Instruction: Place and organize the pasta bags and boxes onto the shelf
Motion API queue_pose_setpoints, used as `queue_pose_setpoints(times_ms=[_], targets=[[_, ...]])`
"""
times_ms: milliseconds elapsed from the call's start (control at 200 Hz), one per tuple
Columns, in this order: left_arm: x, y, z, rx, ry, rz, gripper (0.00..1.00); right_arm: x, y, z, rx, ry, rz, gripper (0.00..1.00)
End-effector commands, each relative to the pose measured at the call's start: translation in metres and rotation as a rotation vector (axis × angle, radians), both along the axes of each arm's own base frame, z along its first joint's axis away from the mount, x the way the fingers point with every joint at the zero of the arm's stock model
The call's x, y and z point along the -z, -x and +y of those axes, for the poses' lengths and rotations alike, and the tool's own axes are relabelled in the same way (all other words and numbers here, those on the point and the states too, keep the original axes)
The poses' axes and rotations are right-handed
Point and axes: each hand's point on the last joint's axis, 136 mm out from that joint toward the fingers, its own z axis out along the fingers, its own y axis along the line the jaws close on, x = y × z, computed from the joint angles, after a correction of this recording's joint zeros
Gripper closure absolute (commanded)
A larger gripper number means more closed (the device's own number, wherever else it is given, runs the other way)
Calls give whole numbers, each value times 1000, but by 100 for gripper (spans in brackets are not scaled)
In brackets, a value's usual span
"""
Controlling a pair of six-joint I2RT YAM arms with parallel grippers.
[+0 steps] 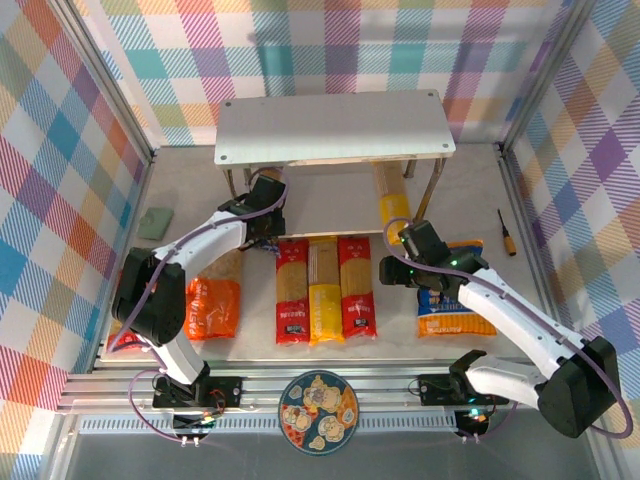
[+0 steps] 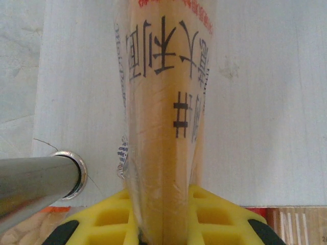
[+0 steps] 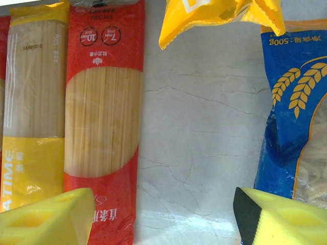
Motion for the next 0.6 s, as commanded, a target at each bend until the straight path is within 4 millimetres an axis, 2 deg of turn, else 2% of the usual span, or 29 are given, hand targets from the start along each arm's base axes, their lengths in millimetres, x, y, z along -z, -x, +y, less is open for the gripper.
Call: queue_pose_setpoints(times_ms=[0, 345, 500, 595], targets=[[-42, -38, -2, -39, 44, -171, 100, -8, -3, 3, 9, -6, -8, 27], [-29, -42, -3, -39, 56, -125, 100, -10, -4, 4, 11, -3, -7, 27], [-26, -41, -3, -41, 57, -114, 84, -11, -4, 4, 9, -6, -10, 27], [-25, -41, -2, -44, 58, -109, 80, -11, -4, 4, 8, -4, -10, 27]])
